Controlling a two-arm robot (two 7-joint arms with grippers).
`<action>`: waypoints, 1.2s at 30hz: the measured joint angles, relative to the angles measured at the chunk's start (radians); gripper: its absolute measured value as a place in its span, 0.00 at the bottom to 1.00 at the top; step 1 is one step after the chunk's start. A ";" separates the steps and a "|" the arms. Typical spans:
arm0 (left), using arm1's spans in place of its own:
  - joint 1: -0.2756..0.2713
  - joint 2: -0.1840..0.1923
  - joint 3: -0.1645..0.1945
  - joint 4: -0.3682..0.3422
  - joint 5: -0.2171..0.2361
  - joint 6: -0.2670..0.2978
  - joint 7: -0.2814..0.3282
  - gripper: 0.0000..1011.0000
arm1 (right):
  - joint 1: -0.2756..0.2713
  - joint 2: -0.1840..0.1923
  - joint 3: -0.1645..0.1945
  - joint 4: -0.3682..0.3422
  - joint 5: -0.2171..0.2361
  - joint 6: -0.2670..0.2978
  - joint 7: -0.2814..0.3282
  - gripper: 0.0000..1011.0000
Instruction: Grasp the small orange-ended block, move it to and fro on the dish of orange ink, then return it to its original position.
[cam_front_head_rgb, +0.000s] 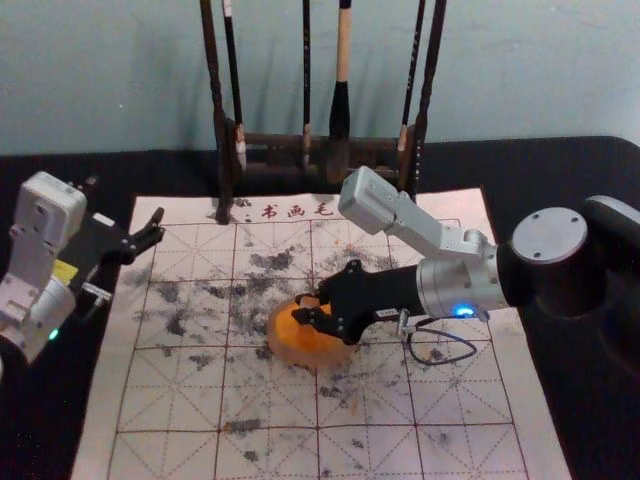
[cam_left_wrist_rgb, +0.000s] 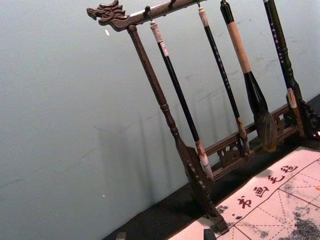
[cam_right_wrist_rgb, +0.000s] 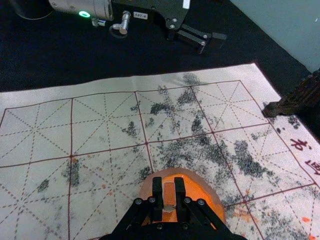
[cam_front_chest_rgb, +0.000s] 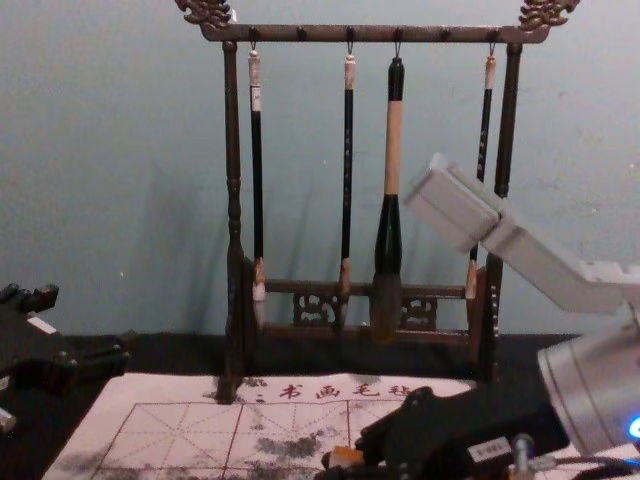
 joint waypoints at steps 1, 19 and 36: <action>0.000 0.000 0.000 0.000 0.000 0.000 0.000 0.99 | 0.002 -0.004 -0.001 0.005 0.000 -0.001 -0.001 0.11; 0.000 0.000 0.000 0.000 0.000 0.000 0.000 0.99 | 0.035 -0.041 0.010 0.078 -0.020 -0.014 -0.028 0.11; 0.000 0.000 0.000 0.000 0.000 0.000 0.000 0.99 | 0.013 0.007 0.030 0.032 -0.031 -0.007 -0.027 0.11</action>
